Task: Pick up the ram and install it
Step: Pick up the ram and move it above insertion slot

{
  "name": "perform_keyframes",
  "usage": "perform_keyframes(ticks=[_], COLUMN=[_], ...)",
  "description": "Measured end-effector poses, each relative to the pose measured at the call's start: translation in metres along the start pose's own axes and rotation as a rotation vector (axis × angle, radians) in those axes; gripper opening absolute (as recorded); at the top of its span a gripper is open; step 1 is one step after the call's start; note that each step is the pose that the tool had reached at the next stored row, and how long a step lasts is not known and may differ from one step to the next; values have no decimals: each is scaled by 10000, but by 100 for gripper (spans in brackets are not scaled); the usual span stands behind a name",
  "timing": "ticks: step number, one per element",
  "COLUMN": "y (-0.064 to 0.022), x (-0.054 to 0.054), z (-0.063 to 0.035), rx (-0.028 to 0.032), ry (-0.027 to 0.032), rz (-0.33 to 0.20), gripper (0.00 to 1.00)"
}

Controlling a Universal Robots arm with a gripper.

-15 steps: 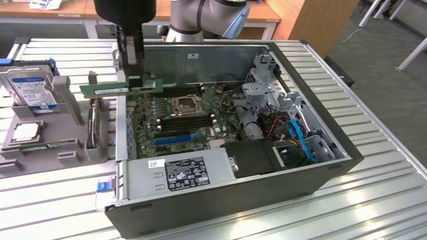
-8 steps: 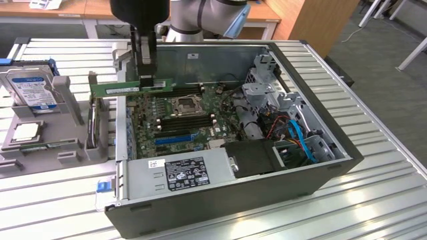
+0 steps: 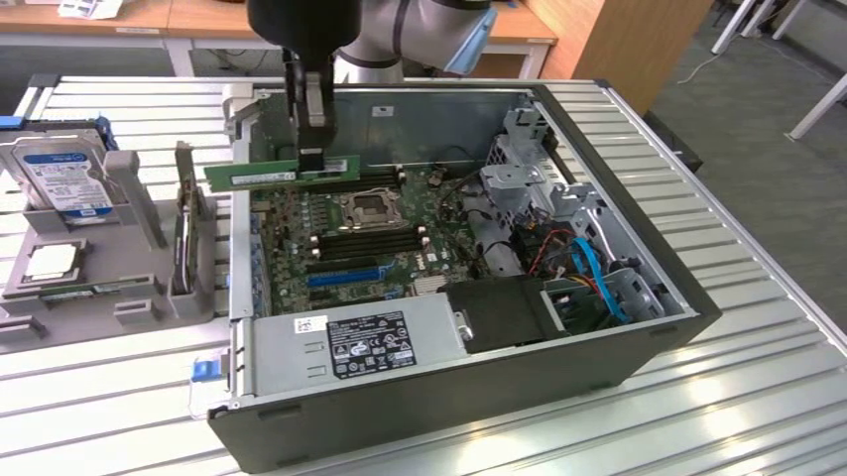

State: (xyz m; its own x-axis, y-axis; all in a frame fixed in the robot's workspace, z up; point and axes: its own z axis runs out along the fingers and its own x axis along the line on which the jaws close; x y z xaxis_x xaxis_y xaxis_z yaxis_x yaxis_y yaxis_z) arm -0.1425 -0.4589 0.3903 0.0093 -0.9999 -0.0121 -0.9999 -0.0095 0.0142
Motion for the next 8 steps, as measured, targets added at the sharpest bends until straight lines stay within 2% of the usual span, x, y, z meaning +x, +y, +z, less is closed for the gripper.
perform_keyframes(ticks=[8], y=[-153], x=[1], z=[-2], rx=[-1], ry=[0], rz=[-1], gripper=[12])
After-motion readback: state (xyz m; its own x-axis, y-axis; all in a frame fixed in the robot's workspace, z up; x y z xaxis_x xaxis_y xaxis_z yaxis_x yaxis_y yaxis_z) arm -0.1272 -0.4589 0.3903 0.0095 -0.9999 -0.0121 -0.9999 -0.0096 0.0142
